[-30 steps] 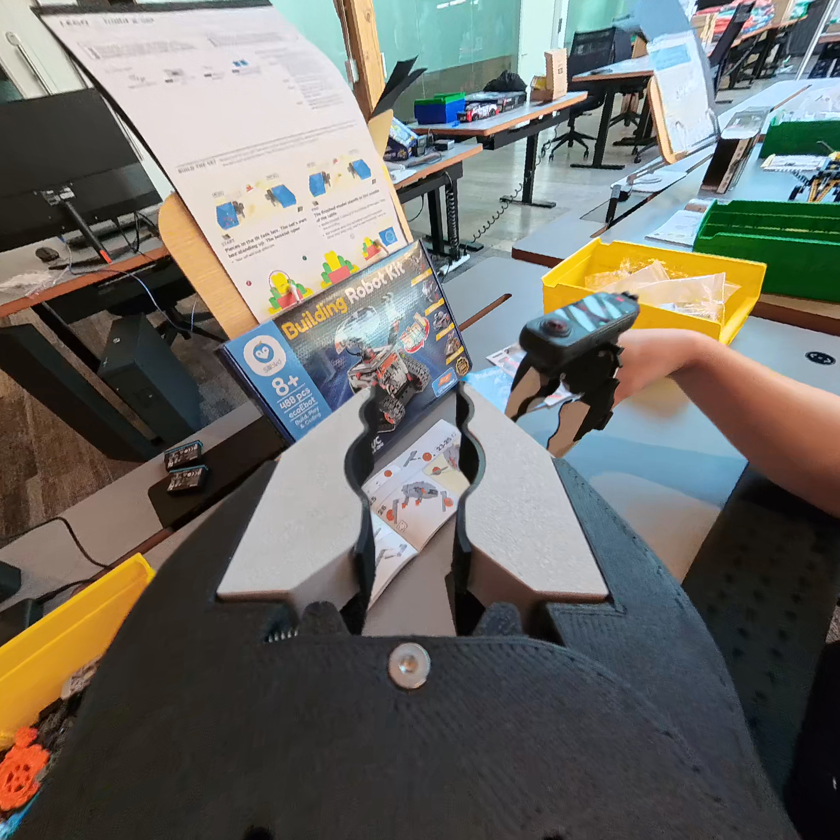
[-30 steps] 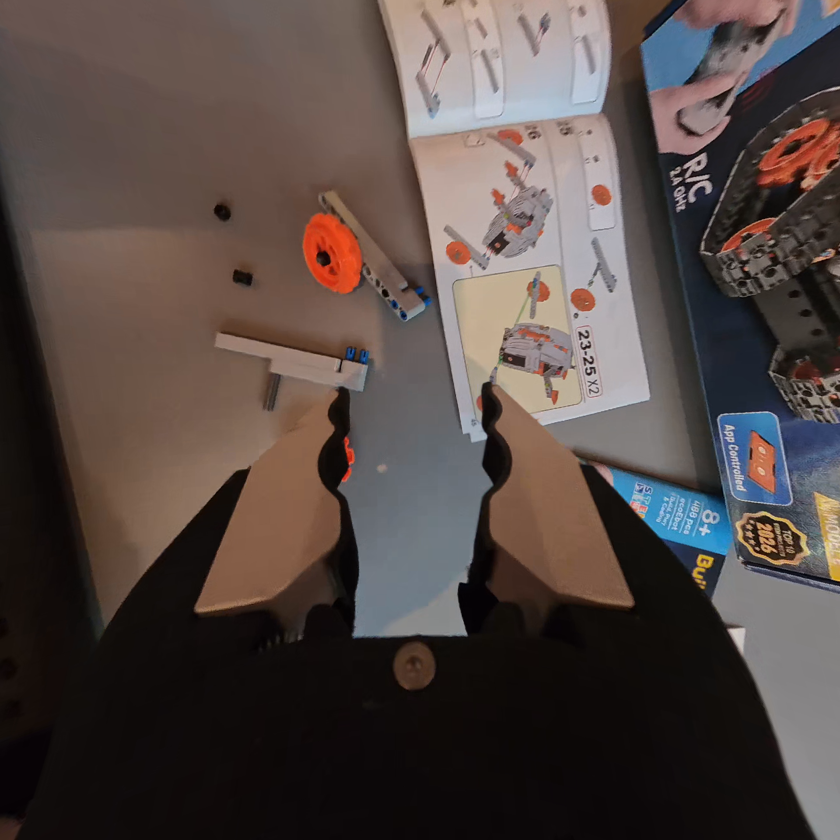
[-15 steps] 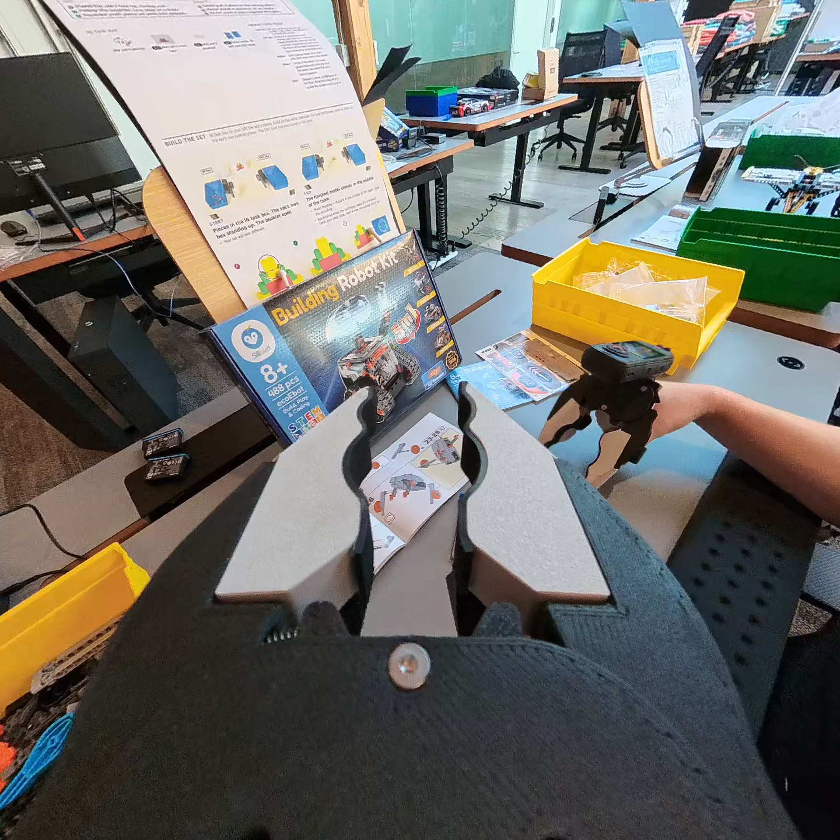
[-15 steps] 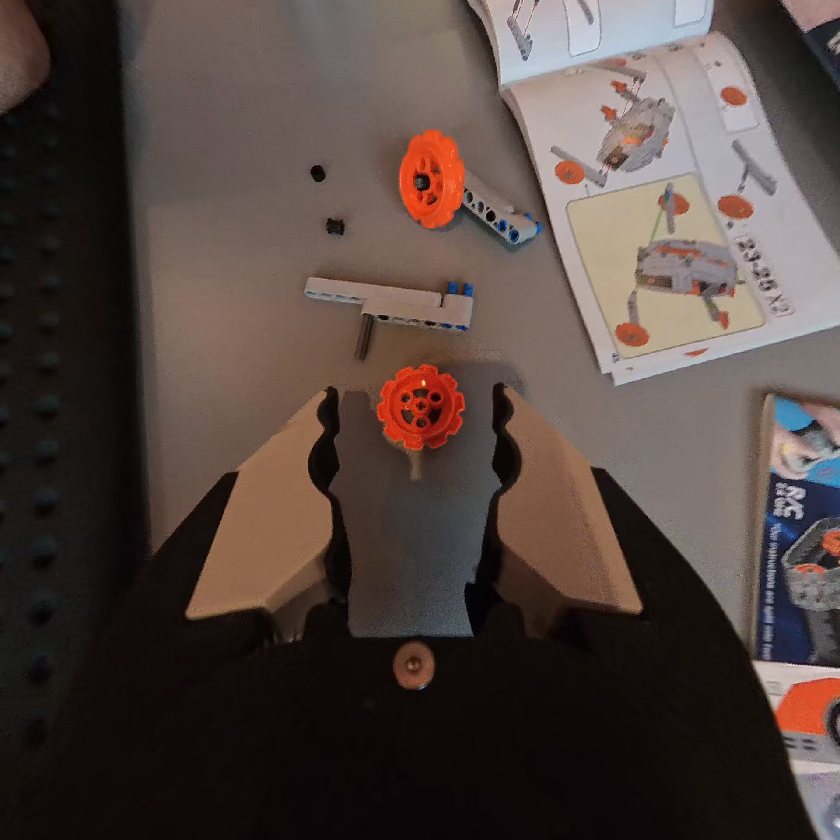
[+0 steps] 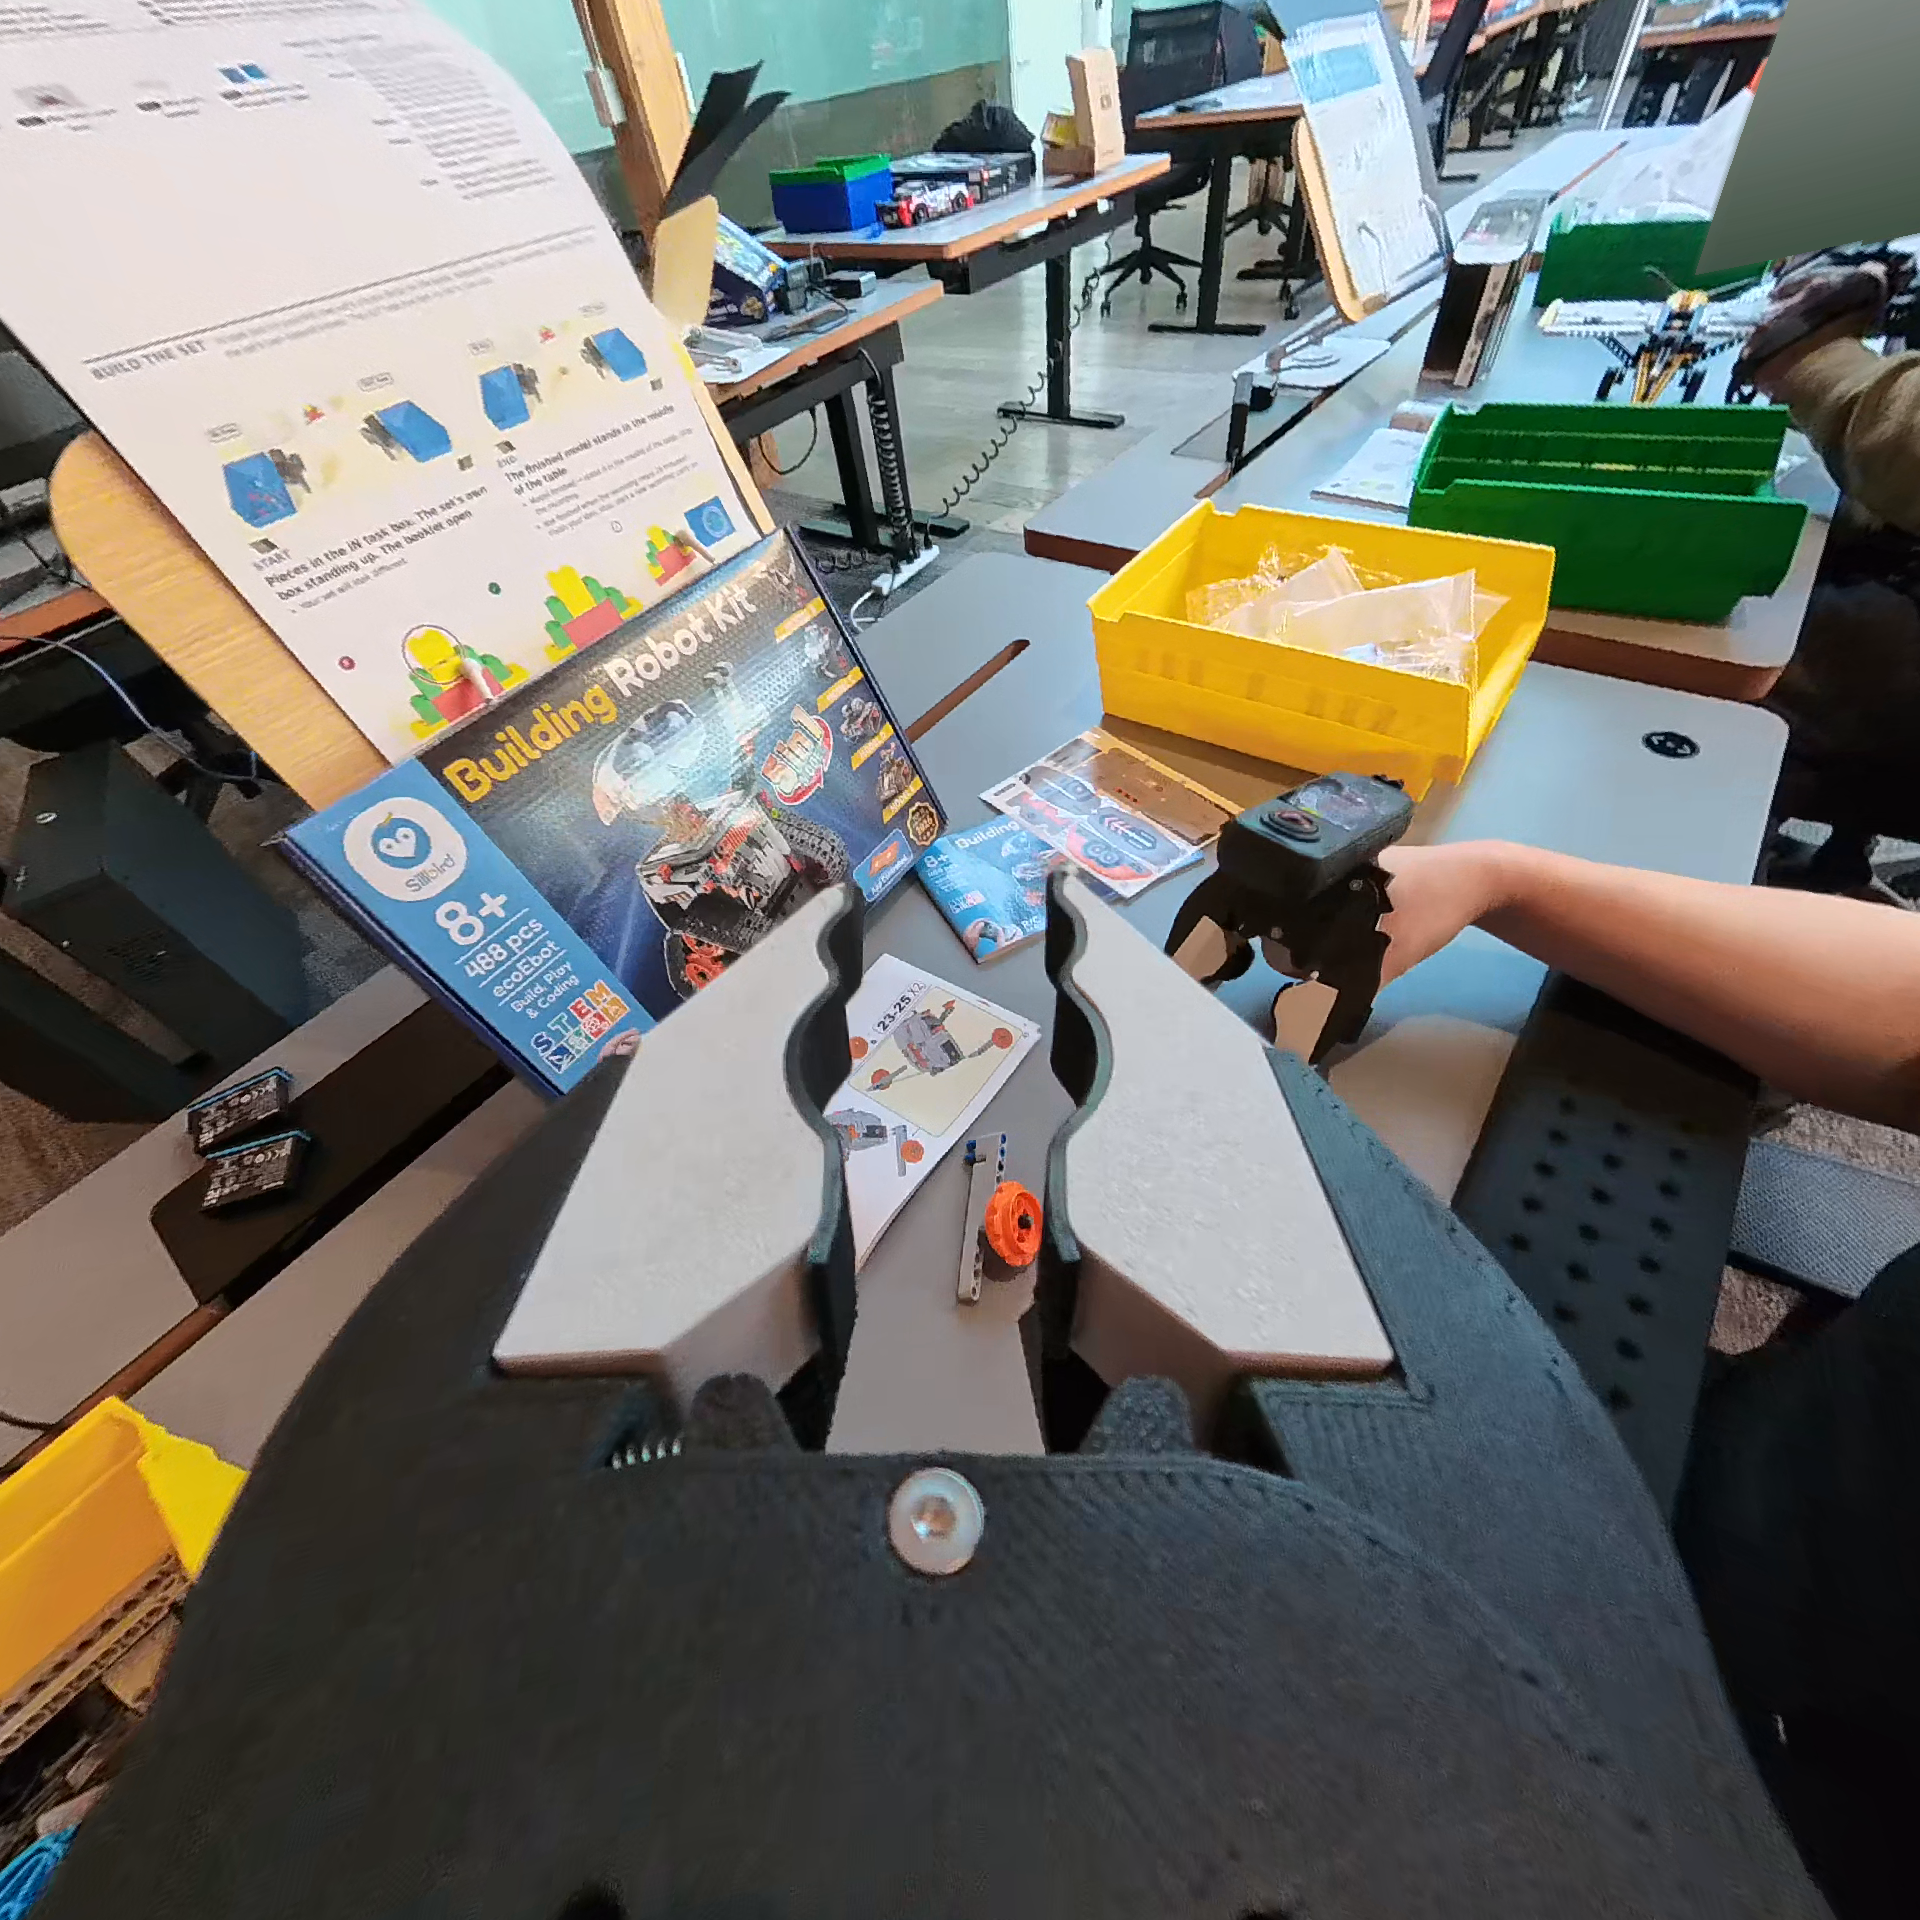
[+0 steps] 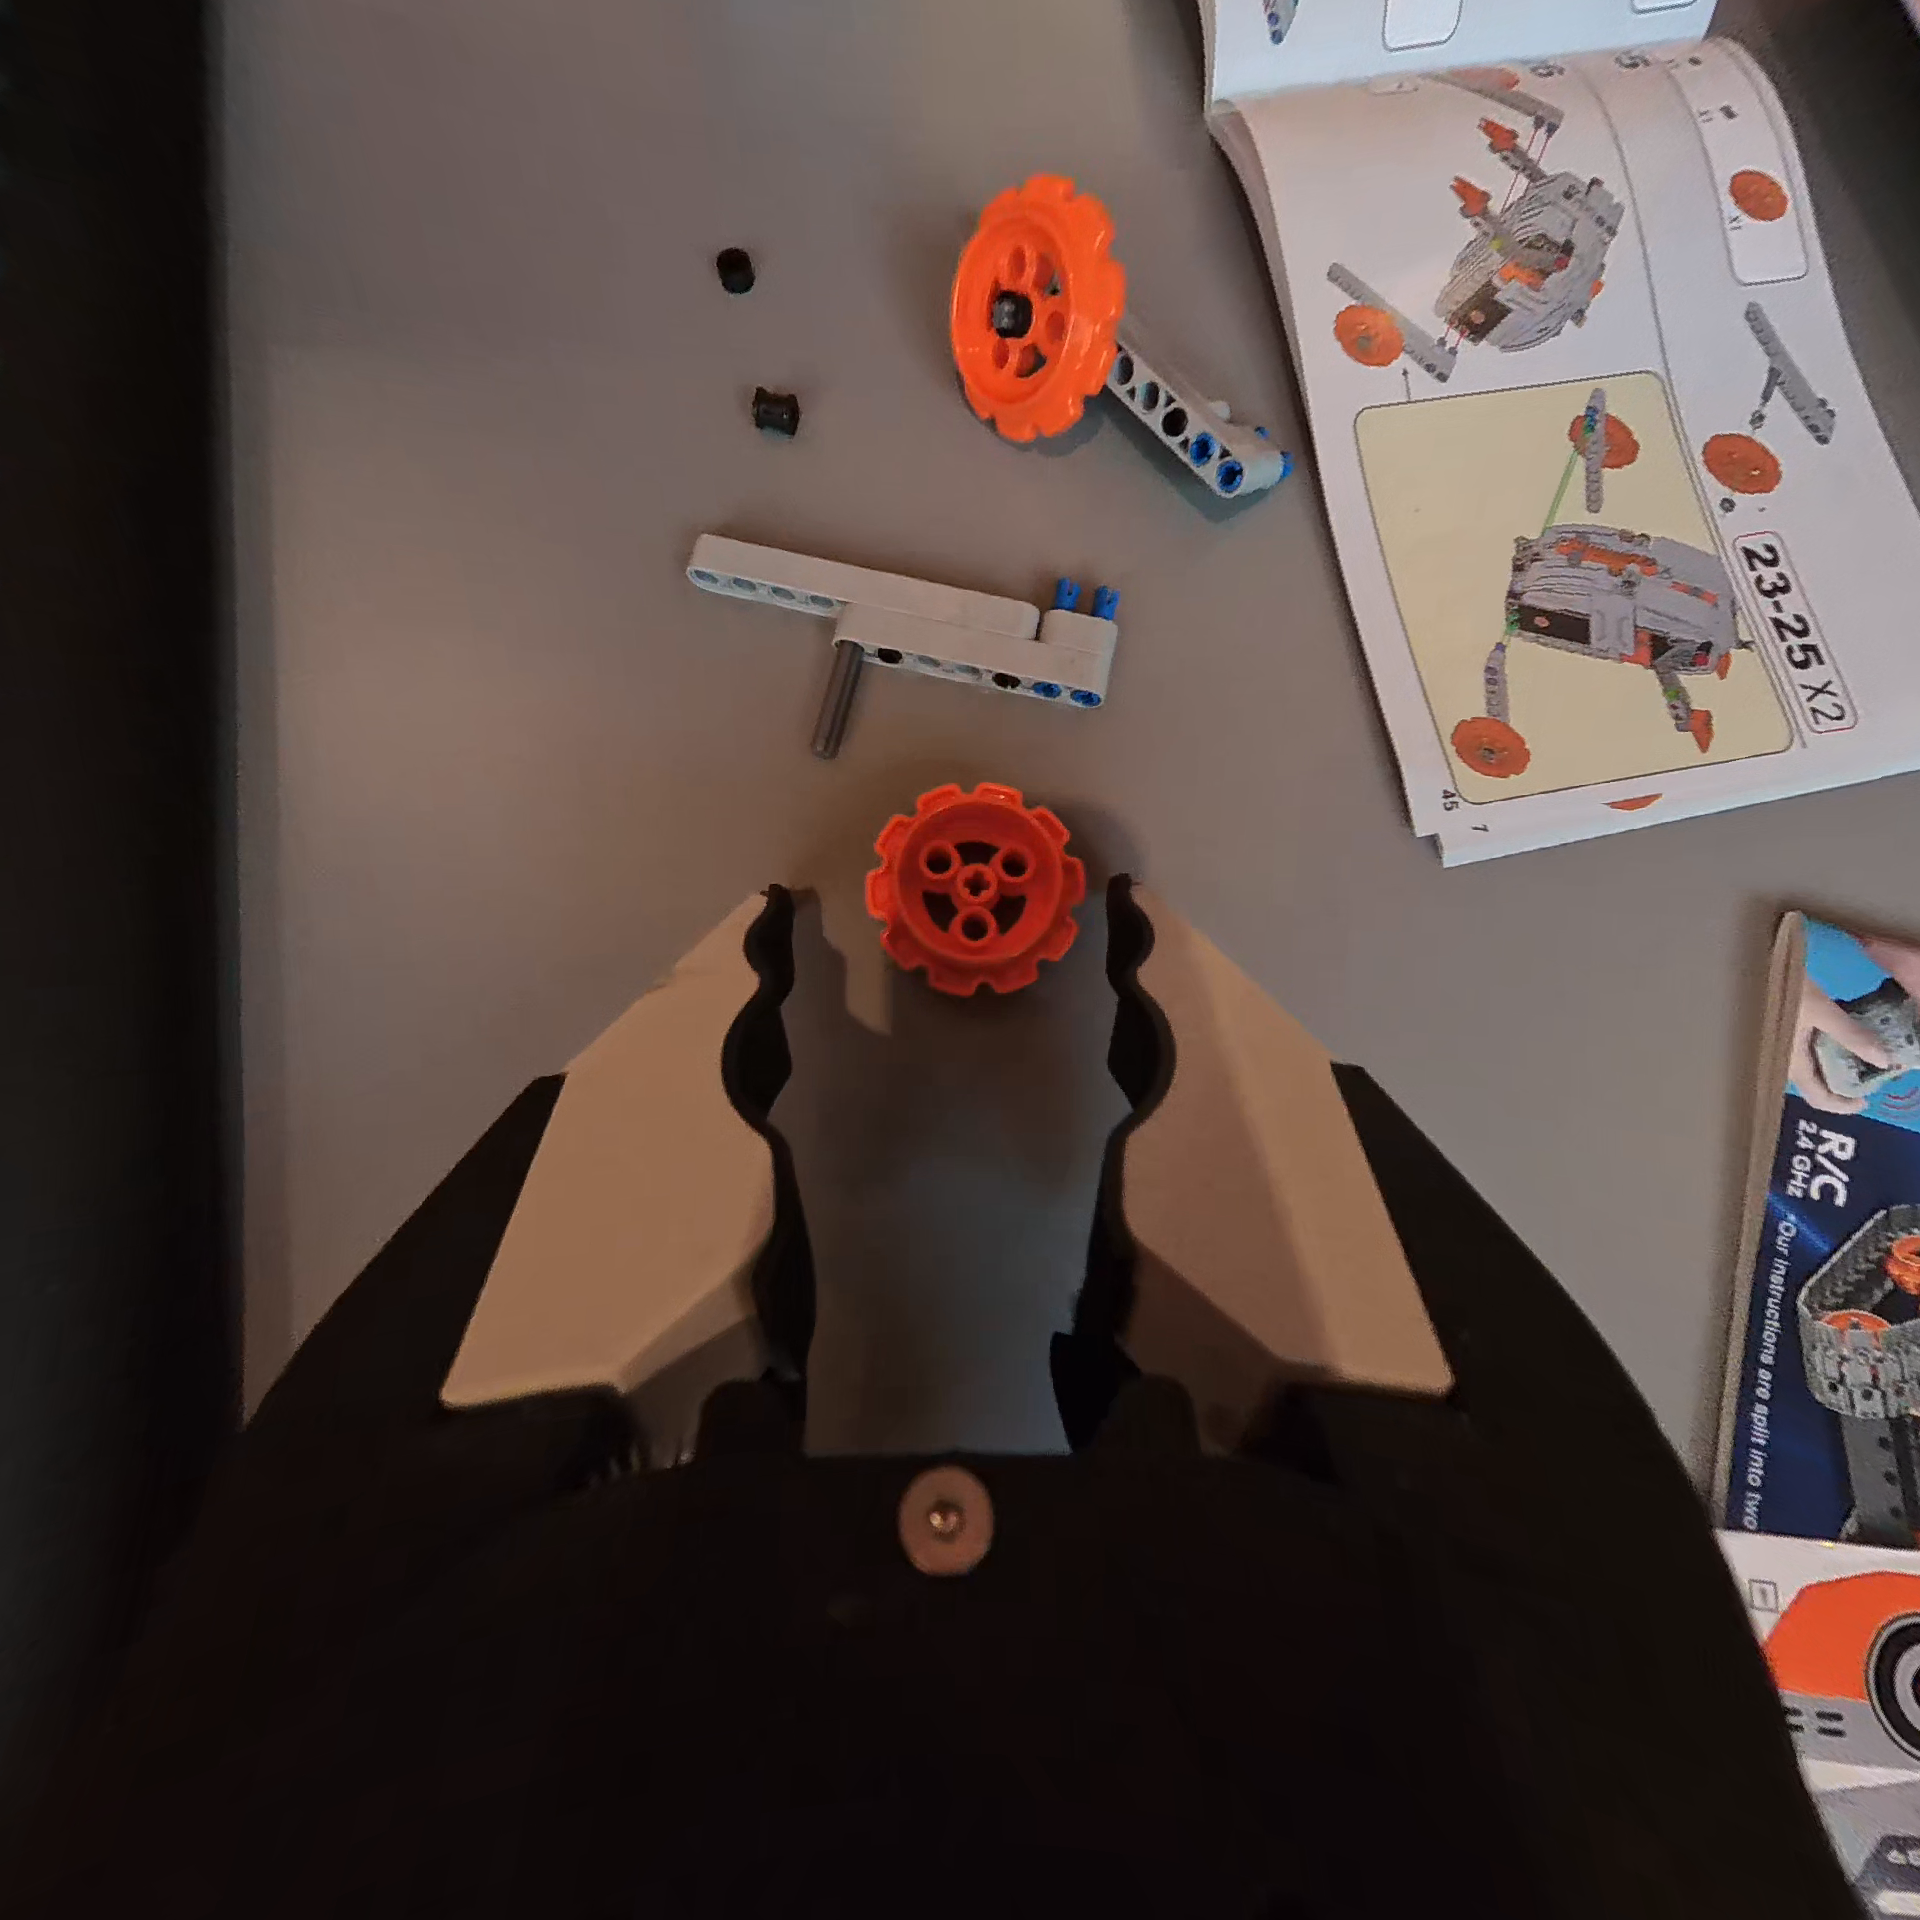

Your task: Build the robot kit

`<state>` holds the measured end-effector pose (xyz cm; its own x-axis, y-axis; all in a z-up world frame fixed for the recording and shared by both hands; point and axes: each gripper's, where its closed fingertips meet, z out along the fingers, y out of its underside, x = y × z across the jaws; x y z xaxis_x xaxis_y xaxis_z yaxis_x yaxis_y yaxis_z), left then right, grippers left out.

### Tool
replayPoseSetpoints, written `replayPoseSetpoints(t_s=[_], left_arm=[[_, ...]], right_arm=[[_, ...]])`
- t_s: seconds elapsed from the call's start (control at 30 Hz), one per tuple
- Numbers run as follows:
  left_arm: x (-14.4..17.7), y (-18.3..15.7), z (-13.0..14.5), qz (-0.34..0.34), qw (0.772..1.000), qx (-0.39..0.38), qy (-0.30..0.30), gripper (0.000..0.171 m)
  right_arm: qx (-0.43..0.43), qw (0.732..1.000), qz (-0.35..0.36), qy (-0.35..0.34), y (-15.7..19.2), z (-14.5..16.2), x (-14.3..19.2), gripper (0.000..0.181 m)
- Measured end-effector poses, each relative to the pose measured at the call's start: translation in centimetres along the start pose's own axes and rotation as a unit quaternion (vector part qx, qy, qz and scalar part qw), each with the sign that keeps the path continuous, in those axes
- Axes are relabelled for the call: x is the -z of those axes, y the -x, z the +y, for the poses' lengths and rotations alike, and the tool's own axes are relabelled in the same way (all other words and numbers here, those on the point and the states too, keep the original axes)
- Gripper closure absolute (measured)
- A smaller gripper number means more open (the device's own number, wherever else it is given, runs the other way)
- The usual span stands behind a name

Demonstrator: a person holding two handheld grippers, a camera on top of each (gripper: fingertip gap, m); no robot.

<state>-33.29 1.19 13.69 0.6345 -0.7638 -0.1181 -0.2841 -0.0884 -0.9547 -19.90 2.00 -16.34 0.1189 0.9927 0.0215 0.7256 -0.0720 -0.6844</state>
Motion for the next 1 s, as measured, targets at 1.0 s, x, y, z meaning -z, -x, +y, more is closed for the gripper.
replayPoseSetpoints(t_s=[1.0], left_arm=[[-0.19,0.41,0.87,-0.014,1.0,0.002,0.022,0.138]], right_arm=[[0.008,1.0,0.001,0.007,-0.05,0.22,0.08,0.13]])
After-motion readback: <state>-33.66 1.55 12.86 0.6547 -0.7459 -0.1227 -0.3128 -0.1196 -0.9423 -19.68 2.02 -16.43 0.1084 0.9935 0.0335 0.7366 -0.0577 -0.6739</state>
